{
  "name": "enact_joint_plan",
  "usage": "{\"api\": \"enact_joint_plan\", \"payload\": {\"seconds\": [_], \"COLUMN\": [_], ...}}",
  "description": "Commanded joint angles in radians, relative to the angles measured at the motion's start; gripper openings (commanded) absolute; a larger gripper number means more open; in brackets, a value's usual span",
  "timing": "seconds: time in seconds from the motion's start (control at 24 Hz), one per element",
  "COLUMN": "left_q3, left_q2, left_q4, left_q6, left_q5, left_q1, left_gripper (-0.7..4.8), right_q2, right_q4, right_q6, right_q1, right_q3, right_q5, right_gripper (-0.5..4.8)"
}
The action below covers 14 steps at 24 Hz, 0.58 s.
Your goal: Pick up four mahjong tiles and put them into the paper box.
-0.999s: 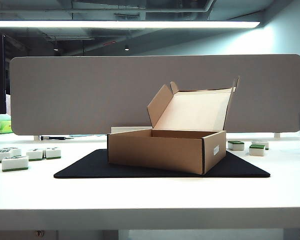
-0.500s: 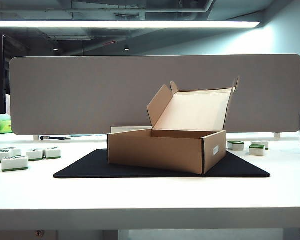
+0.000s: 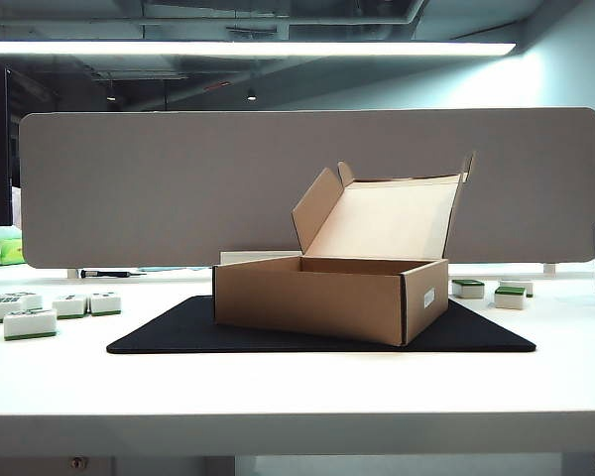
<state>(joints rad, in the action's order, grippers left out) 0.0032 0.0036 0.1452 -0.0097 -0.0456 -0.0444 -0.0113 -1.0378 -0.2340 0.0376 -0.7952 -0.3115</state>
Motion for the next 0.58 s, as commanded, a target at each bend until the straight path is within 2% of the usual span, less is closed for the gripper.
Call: {"api": "enact_joint_plan", "payload": {"seconds": [0.04, 0.17, 0.58], "left_q3": [0.003, 0.003, 0.003], "left_q2": [-0.002, -0.002, -0.002], "left_q4": [0.004, 0.040, 0.036], "left_q6": [-0.009, -0.010, -0.009], "left_q5": [-0.003, -0.003, -0.002], "left_q1": [0.000, 0.001, 0.001], "left_gripper": [-0.06, -0.06, -0.06], "right_q2": [0.012, 0.012, 0.012], "right_q4": [0.010, 0.010, 0.010], "right_q6": [0.003, 0.003, 0.003], "right_q1": [0.000, 0.000, 0.000], "right_q3": [-0.005, -0.005, -0.005], "right_q5": [-0.002, -0.002, -0.002], "right_gripper": [-0.01, -0.01, -0.01]}}
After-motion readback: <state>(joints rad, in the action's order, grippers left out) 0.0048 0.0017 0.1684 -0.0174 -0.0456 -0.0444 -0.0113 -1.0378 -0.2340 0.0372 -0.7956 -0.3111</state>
